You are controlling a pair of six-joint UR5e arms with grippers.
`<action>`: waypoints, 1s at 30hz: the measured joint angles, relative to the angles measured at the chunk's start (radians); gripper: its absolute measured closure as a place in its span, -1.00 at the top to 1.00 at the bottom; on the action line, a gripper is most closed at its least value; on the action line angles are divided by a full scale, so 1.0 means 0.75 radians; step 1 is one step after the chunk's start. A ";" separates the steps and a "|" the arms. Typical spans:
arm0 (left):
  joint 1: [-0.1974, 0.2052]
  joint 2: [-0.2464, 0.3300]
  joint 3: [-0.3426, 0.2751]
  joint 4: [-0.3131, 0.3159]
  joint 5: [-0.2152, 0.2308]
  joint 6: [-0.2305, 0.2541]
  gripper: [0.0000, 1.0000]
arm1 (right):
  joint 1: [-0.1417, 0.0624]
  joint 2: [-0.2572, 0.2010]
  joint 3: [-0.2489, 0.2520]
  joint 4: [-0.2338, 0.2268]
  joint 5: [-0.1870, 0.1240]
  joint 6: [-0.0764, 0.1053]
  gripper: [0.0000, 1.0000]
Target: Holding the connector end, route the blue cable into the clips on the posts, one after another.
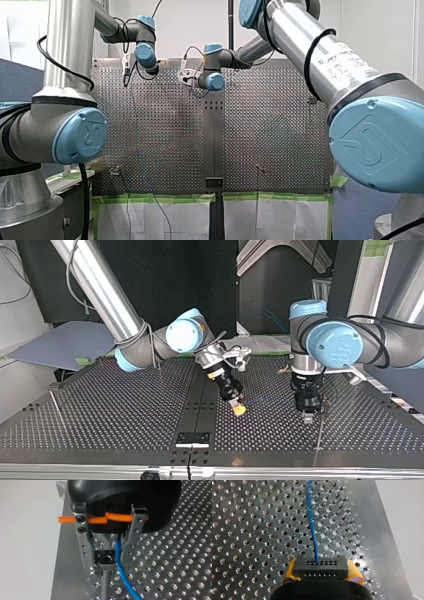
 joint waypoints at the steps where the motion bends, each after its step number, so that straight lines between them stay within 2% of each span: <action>1: 0.000 0.000 0.000 0.000 -0.001 0.000 -1.00 | -0.001 0.000 0.000 0.001 0.000 0.000 -1.00; 23: -0.004 0.000 -0.001 -0.003 0.004 -0.026 -1.00 | -0.012 0.000 0.000 0.025 0.000 0.000 -1.00; 24: -0.005 0.000 -0.001 -0.003 0.004 -0.026 -0.84 | -0.013 0.000 0.000 0.025 0.000 0.000 -1.00; 25: -0.005 0.000 0.000 -0.002 0.004 -0.026 -0.84 | -0.013 0.000 0.000 0.025 0.000 -0.001 -1.00; 26: -0.005 0.000 0.000 -0.002 0.003 -0.027 -0.55 | -0.014 0.000 0.000 0.027 0.001 -0.001 -1.00; 27: -0.005 0.000 0.000 -0.002 0.002 -0.027 -0.38 | -0.017 0.000 0.000 0.026 0.001 -0.001 -1.00; 28: -0.005 0.000 0.000 -0.001 0.001 -0.027 -0.38 | -0.018 0.000 0.000 0.026 0.001 -0.001 -1.00; 30: -0.005 0.001 0.000 0.000 -0.002 -0.027 -0.18 | -0.020 0.000 0.000 0.027 0.001 -0.001 -1.00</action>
